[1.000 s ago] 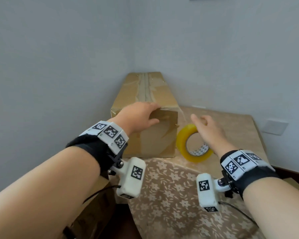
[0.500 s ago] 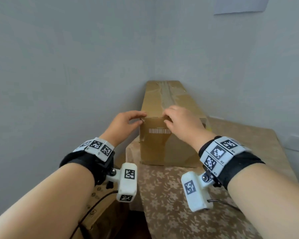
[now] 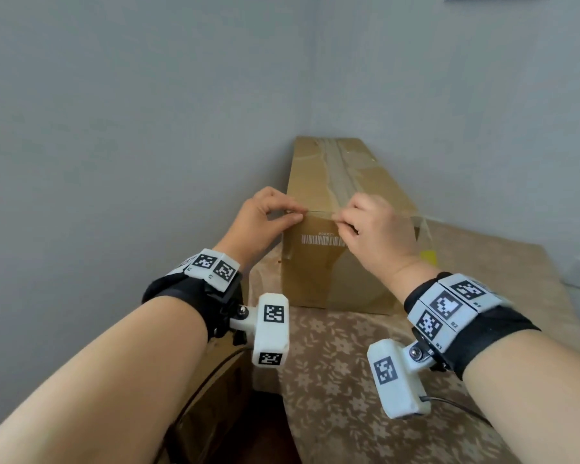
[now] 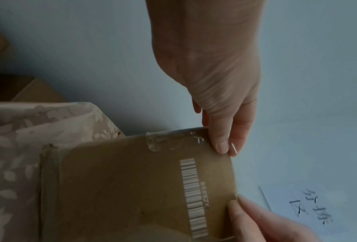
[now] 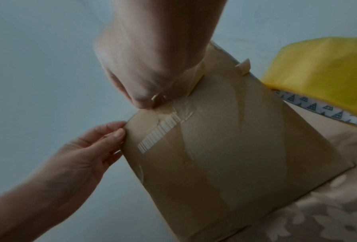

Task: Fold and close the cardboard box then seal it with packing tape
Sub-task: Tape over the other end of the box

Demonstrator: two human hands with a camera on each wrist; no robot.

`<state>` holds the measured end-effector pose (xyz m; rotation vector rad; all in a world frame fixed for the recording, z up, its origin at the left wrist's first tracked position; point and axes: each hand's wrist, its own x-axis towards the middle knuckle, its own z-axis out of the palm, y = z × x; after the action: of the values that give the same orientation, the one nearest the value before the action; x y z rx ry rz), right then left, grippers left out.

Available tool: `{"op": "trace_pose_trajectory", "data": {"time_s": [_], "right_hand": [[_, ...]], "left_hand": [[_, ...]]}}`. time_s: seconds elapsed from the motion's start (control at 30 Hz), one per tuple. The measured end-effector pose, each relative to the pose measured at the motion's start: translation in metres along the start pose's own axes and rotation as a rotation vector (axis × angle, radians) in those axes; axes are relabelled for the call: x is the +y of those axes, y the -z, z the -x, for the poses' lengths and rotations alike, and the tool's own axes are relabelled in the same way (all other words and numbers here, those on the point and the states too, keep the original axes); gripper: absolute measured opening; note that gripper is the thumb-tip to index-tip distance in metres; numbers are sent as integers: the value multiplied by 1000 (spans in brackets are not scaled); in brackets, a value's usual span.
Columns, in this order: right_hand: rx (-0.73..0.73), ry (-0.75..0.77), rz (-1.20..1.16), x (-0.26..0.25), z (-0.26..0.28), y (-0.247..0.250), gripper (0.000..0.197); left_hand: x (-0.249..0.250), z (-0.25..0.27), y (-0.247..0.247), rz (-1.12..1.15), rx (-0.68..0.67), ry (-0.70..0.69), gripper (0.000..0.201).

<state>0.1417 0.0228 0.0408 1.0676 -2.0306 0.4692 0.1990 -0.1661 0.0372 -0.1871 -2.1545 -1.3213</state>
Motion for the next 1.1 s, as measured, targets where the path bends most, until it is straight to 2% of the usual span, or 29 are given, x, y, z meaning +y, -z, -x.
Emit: {"op": "trace_pose_trajectory", "data": {"time_s": [0.1,0.27,0.4,0.47,0.57,0.63,0.77,0.87,0.93,1.1], "right_hand": [[2,48,76,-4,5,-1,9],[-5,45,140,-5,6,-4,9],[-22,65,211,-1,4,-7,8],[3,71,234,1,3,-10,8],[-16,156,276,4,6,-11,11],[-71,217,259,7,10,-9,16],[-59,28,85,1,-10,3,33],[-304,-154,218,-1,-31,4,42],[-389,-164,307,-2,-29,-4,47],[-357,-169,316,-1,-11,-12,48]], "left_hand": [[1,7,4,38,-4,-17,24],[1,6,1,-58,32,-43,18],[6,-6,0,-133,-62,32,12],[12,-19,-4,-132,-65,58,15],[12,-34,-12,-383,-152,-21,23],[3,-37,-14,-407,-167,-59,23],[-7,-30,-15,-262,-115,-138,20],[-11,-29,-14,-296,-135,-173,25],[-15,-27,-13,-323,-146,-182,29],[-16,-16,-5,-323,-180,-127,38]]}}
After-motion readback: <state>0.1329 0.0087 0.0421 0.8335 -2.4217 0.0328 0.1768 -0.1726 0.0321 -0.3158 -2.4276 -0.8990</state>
